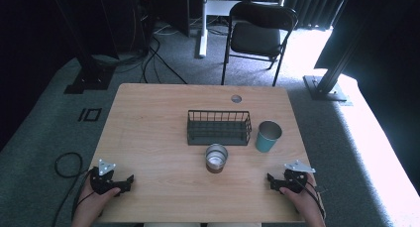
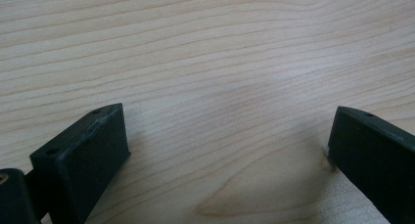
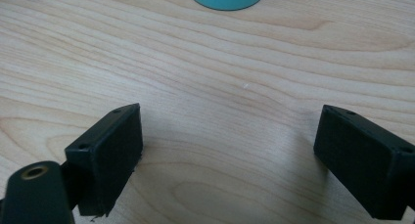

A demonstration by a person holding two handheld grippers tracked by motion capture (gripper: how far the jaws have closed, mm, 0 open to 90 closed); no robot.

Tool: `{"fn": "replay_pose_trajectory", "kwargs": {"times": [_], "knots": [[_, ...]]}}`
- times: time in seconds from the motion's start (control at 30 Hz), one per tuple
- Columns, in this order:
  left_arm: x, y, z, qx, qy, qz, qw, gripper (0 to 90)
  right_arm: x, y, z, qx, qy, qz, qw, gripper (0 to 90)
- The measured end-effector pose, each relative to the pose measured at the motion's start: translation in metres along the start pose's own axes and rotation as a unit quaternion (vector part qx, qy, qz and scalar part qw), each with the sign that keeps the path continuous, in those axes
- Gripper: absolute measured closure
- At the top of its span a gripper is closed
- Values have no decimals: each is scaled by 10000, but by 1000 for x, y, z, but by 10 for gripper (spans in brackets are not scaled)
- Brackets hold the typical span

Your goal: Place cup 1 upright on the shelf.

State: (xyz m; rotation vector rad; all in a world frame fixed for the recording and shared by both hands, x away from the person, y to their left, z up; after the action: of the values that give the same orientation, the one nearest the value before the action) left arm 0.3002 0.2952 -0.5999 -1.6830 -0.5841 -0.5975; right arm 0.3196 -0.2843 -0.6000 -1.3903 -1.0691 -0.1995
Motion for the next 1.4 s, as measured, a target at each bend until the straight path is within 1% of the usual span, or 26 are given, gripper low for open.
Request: {"fn": "replay_pose_trajectory", "kwargs": {"times": [0.33,0.53,0.6,0.63,0.73,0.9,1.1,1.17,1.23,1.27,1.33,1.37,1.4], "knots": [[0,0,0,-2,9,8,10000,23,0,0,0,0,0,0,10000,102],[-1,0,-3,-255,301,63,9992,23,0,0,0,-2,0,1,10000,103],[-1,0,-4,-280,308,60,9991,23,0,0,0,-2,-2,0,10000,102],[-1,0,-5,-333,383,82,9987,23,0,0,0,-2,-1,1,10000,103],[-1,0,-7,-400,446,90,9982,25,0,0,0,-2,-1,1,10000,102],[1,0,-15,-542,551,9,9970,26,0,0,0,-1,-1,1,10000,103],[7,-2,-25,-653,676,-116,9955,26,0,0,0,-3,-1,2,10000,102],[8,-3,-27,-644,723,-142,9952,26,0,0,0,-3,-2,1,10000,102],[9,-3,-29,-575,758,-176,9953,26,0,0,0,-1,-1,1,10000,102],[9,-3,-29,-559,815,-193,9949,26,0,0,0,-2,-1,1,10000,102],[9,-3,-31,-583,825,-201,9947,26,0,0,0,-1,-1,1,10000,102],[9,-3,-34,-667,845,-197,9940,26,0,0,0,-1,-2,1,10000,102],[9,-3,-34,-667,845,-197,9940,26,0,0,0,-1,-1,1,10000,102]]}}
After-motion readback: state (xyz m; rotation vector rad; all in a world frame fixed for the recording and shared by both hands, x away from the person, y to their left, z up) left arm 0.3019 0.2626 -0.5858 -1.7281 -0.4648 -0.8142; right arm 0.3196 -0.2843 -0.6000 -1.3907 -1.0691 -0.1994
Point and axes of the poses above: each handheld gripper's, and its own axes: y roughly forward along the jaws, x roughly out of its top, z roughly to its left, the point moved 6 cm from there along y, roughly forward along the jaws, and after that the axes turned 15 degrees about -y, right-handed, at the moved point
